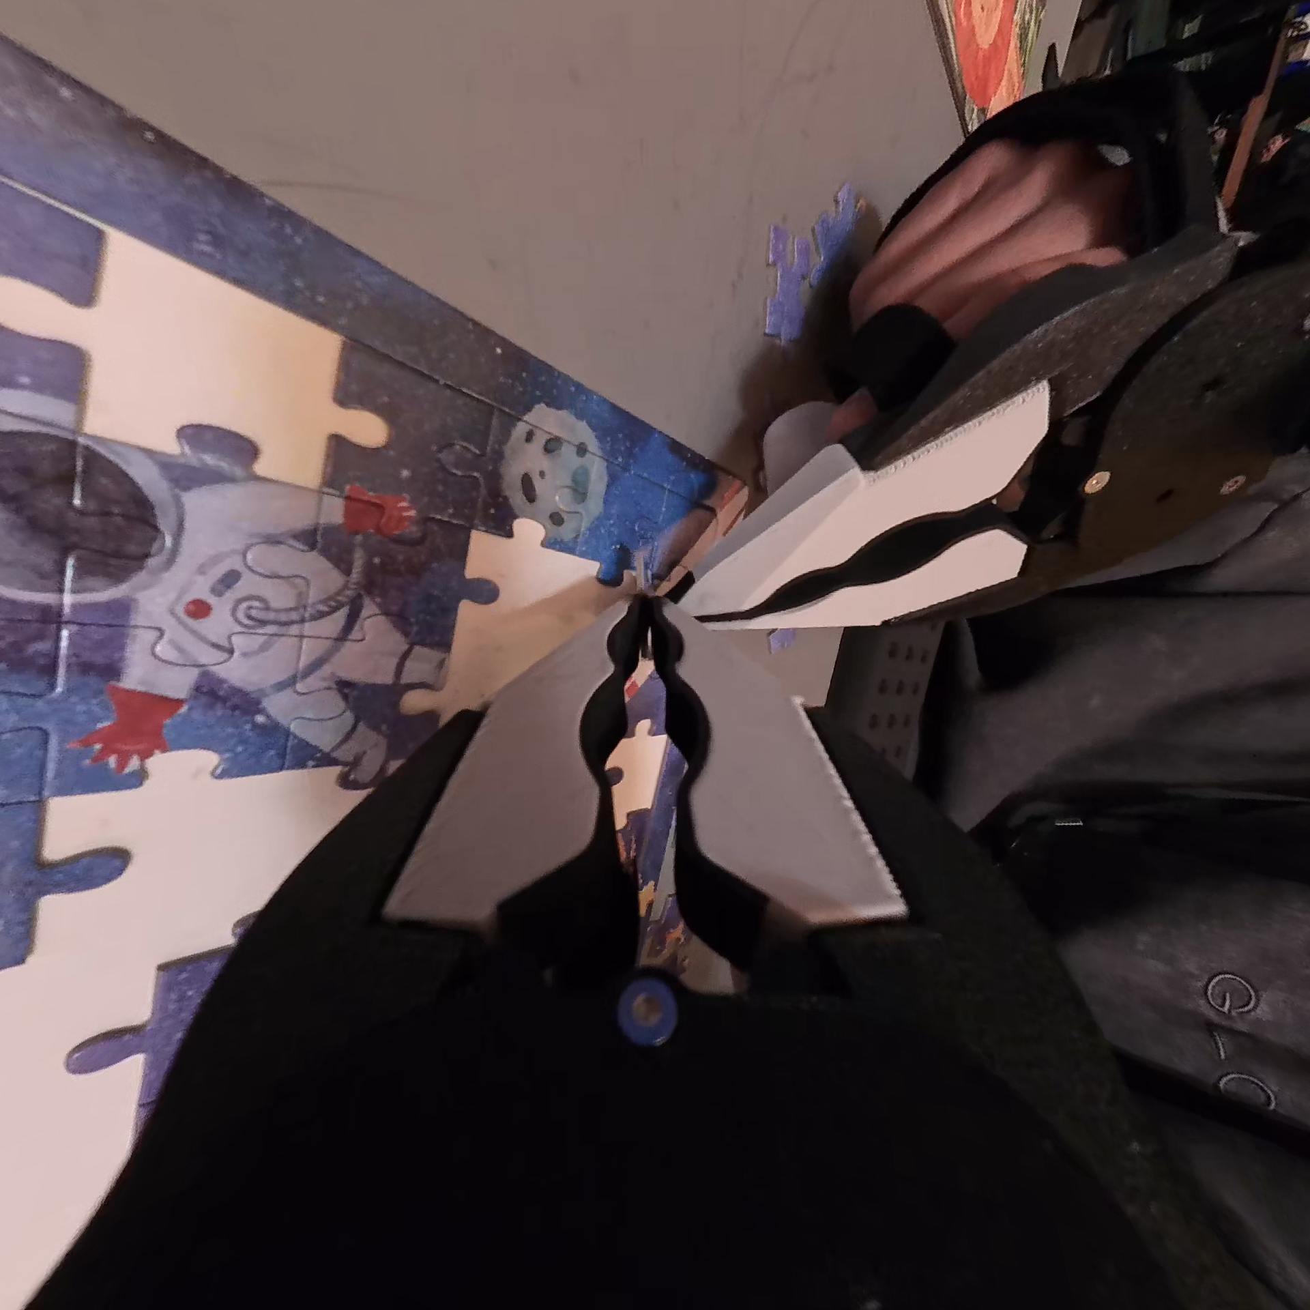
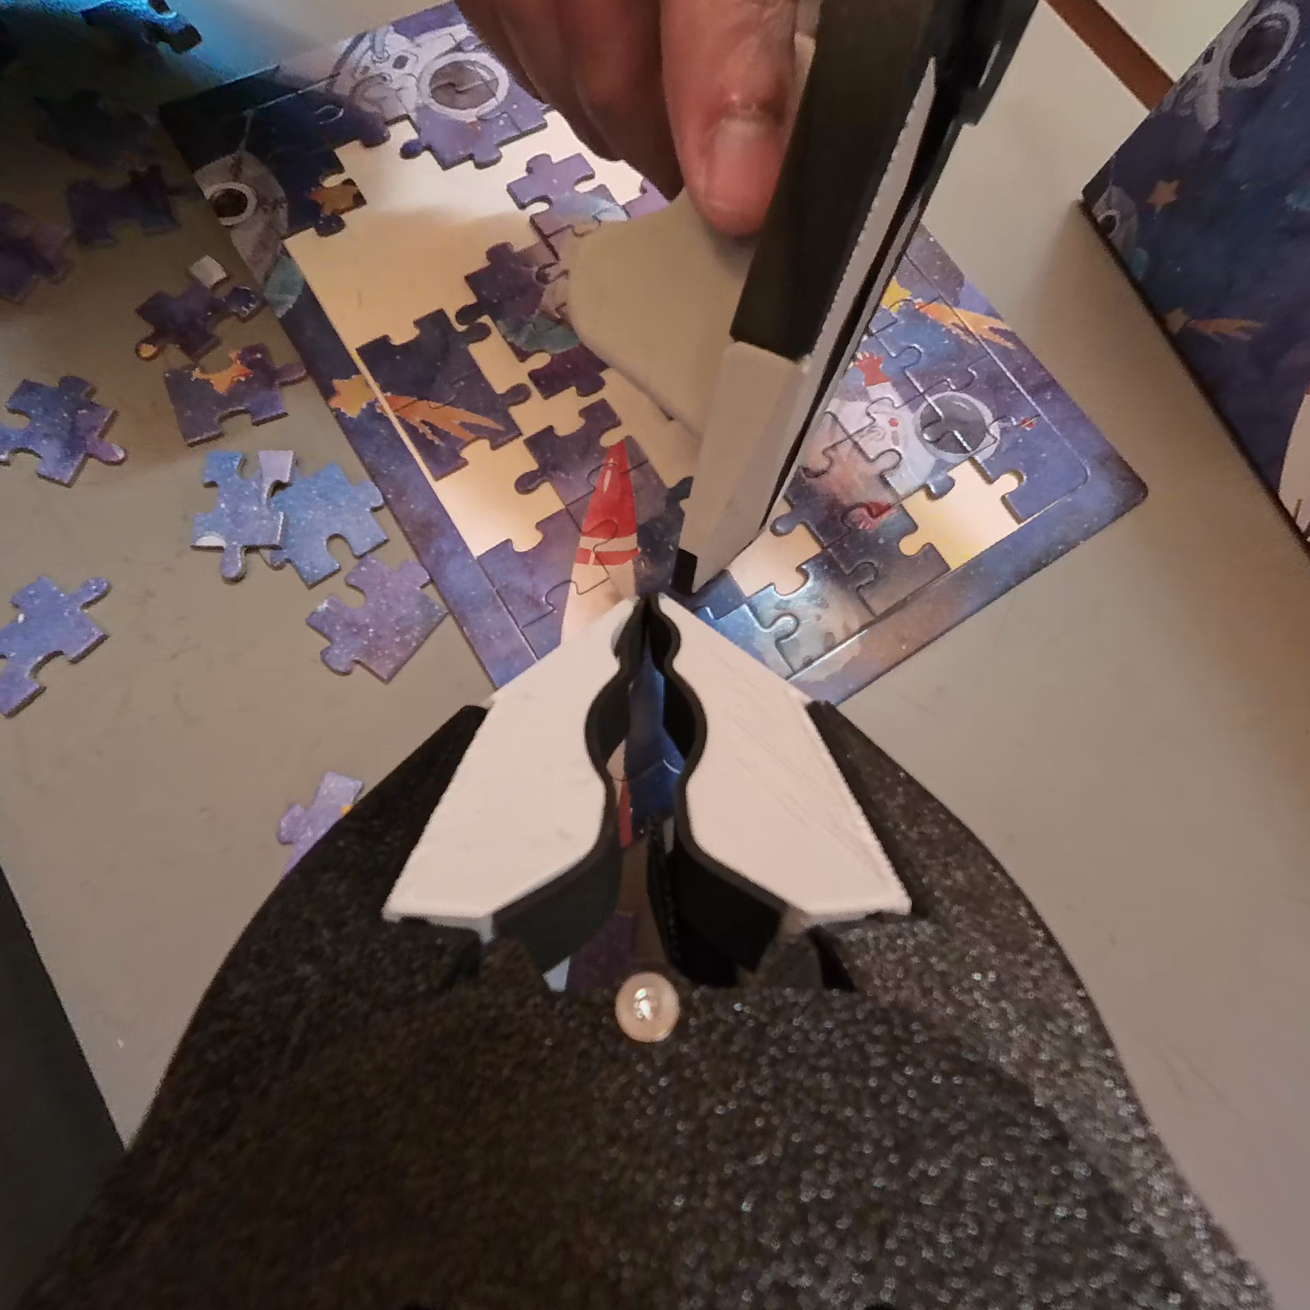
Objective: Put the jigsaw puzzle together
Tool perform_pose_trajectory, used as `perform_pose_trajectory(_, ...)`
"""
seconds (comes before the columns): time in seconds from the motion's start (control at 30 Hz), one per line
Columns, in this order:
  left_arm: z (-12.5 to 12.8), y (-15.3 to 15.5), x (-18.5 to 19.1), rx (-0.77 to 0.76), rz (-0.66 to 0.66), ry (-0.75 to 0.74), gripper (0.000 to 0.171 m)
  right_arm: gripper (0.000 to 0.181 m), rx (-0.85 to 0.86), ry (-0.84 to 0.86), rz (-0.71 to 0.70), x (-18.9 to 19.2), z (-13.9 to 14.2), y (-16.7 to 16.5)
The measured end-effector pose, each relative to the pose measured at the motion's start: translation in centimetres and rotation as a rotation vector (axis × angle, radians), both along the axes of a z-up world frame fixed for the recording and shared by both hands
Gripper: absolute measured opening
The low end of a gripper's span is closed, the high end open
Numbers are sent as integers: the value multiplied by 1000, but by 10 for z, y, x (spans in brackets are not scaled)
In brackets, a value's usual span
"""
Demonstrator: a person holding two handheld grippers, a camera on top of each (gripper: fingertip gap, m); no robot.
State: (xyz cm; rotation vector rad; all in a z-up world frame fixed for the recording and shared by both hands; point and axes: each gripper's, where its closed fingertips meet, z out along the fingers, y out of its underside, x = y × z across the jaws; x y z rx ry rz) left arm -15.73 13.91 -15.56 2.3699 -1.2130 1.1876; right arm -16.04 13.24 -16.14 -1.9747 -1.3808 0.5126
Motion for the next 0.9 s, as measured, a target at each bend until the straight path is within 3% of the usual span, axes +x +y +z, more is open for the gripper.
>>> perform_pose_trajectory(0.37, -8, 3, -9, 160, -70, 64, 15, 0, 23, -51, 19, 0, -8, -1)
perform_pose_trajectory(0.47, -4, 18, -13, 241, -41, 77, 23, 0, 10, -47, 17, 0, -9, -1)
perform_pose_trajectory(0.57, 9, 26, -10, 295, -5, 12, 19, 0, -3, -42, 12, 0, -9, -1)
perform_pose_trajectory(0.63, 13, 14, -9, 328, -70, -27, 4, 0, -11, -38, 8, 0, -9, -1)
perform_pose_trajectory(0.73, 2, 4, -13, 441, -172, 5, 0, 0, -30, -30, -5, 0, -9, -1)
perform_pose_trajectory(0.9, -13, 6, -10, 479, -176, 48, 0, 0, -45, -20, -14, 0, -9, -1)
